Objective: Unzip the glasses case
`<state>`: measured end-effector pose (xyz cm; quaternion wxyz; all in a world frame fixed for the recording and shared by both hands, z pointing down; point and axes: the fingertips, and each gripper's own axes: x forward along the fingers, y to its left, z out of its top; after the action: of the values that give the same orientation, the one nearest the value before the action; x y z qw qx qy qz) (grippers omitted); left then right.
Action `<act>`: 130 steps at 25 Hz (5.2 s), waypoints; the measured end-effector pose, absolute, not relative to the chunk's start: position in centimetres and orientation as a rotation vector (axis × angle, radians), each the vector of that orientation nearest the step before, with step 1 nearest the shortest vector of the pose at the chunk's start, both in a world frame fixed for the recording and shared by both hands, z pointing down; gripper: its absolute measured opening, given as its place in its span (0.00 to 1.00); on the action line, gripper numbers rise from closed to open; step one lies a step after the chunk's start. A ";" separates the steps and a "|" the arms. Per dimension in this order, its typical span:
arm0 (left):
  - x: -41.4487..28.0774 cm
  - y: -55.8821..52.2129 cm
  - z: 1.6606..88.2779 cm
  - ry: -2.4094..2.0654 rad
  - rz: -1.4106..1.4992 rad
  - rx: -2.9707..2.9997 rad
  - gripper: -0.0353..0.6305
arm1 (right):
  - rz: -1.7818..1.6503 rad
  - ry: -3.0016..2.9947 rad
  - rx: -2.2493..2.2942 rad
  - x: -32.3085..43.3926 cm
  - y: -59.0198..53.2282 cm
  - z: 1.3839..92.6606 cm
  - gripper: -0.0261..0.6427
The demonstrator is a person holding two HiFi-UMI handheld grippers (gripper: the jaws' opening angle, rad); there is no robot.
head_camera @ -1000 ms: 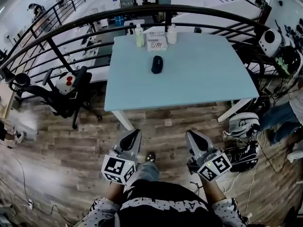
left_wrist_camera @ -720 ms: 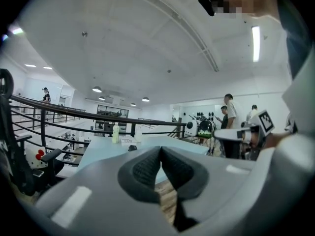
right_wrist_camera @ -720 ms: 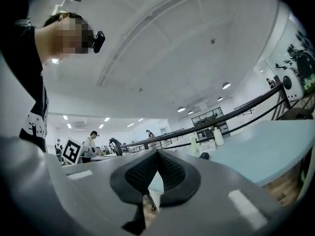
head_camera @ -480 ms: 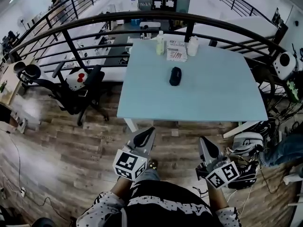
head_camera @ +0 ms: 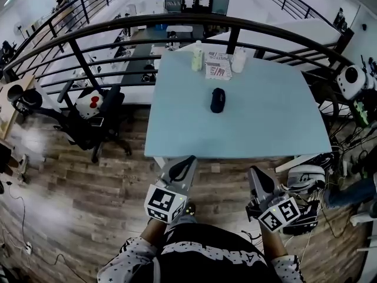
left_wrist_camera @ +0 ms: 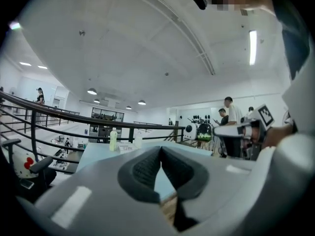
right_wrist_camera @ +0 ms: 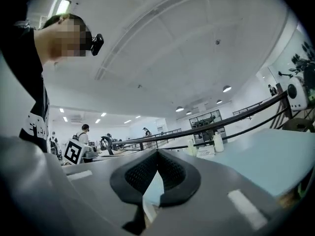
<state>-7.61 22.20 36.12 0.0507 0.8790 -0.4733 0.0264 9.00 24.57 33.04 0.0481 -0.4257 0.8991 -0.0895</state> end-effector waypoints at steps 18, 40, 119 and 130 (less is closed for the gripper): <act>-10.4 16.0 36.4 -1.356 0.010 2.647 0.05 | -0.277 2.738 -1.353 6.3 19.8 33.7 0.03; -12.7 7.1 36.7 -1.591 0.031 2.529 0.05 | -0.310 2.779 -1.221 6.1 5.1 35.1 0.03; -18.9 -20.1 44.6 -1.741 0.408 2.402 0.05 | -1.154 2.793 -2.059 1.6 -24.3 62.8 0.65; -18.0 -19.3 44.4 -1.626 0.318 2.390 0.05 | -0.998 2.850 -1.907 0.3 -23.7 59.4 0.57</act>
<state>-18.03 -19.30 44.39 0.1164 0.8164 -0.5552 0.1084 0.31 -23.69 59.44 -0.2132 -0.5217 0.7797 -0.2729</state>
